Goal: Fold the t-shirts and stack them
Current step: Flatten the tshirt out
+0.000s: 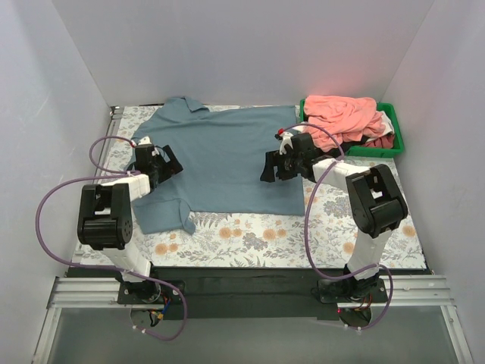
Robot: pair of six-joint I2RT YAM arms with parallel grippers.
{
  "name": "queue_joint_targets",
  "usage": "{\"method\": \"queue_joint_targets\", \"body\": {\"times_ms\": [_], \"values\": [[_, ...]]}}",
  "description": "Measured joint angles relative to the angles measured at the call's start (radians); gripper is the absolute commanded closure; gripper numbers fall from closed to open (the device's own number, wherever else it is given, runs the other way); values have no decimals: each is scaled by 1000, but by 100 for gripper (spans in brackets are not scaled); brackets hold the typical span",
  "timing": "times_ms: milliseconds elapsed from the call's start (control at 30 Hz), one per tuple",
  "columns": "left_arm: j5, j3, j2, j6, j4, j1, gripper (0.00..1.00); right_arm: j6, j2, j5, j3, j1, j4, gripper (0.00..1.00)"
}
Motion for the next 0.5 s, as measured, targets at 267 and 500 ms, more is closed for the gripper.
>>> {"method": "queue_joint_targets", "body": {"times_ms": [267,500], "values": [[1,-6,14,-23,53,2,9,13,10,50,-8,24,31,19],[34,112,124,-31,75,15,10,45,97,84,69,1,22,20]]}}
